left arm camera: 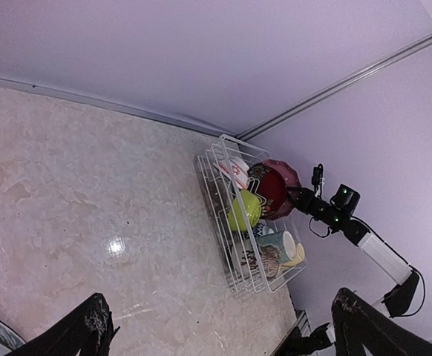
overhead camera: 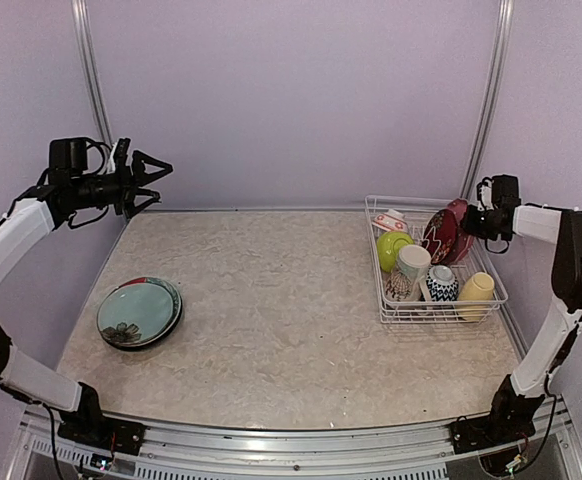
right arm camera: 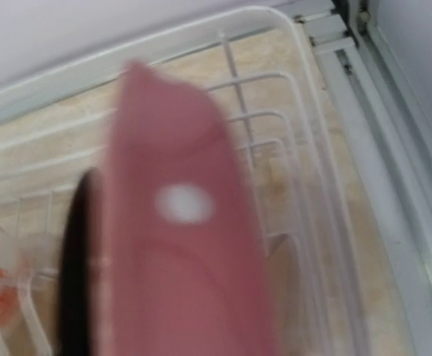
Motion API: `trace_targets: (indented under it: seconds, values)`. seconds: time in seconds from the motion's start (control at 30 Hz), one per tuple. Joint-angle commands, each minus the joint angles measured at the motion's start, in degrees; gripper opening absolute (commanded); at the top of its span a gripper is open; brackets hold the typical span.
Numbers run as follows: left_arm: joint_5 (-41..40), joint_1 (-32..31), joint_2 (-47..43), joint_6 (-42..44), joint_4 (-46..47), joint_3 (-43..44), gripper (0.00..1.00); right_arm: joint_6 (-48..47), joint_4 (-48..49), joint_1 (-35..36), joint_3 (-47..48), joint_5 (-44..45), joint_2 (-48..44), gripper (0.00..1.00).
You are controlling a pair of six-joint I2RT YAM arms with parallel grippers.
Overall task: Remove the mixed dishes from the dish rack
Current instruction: Grab the plate from the dish rack.
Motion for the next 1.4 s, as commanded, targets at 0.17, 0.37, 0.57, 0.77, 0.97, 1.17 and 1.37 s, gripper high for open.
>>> trace_targets:
  seconds: [0.17,0.37,0.57,0.77,0.97,1.17,1.37]
  values:
    - [-3.3,-2.2,-0.3,3.4,-4.2,2.7,0.99,-0.6,-4.4,2.7,1.3,12.0,-4.2,0.01]
    - [-3.9,-2.7,-0.2,3.7,-4.8,2.9,0.99,-2.1,-7.7,6.2,3.0,23.4,-8.1,0.0]
    - [-3.8,-3.0,-0.1,3.6,-5.1,3.1,0.99,-3.1,-8.9,8.6,3.4,30.1,-13.3,0.0]
    - [-3.8,-3.7,0.1,4.1,-5.9,3.6,0.99,-5.3,-8.8,10.9,2.9,31.3,-19.7,0.0]
    - [-5.7,-5.7,0.3,5.8,-7.7,4.3,0.99,-4.0,-6.5,11.3,-1.2,33.1,-28.3,0.0]
    - [-5.4,-8.0,1.1,6.7,-9.3,5.3,0.99,2.5,-6.2,11.2,-5.0,29.7,-37.6,0.0]
    - [-3.0,-8.6,2.6,5.5,-8.1,4.9,0.99,12.2,-3.7,11.1,-9.8,15.4,-46.4,0.0]
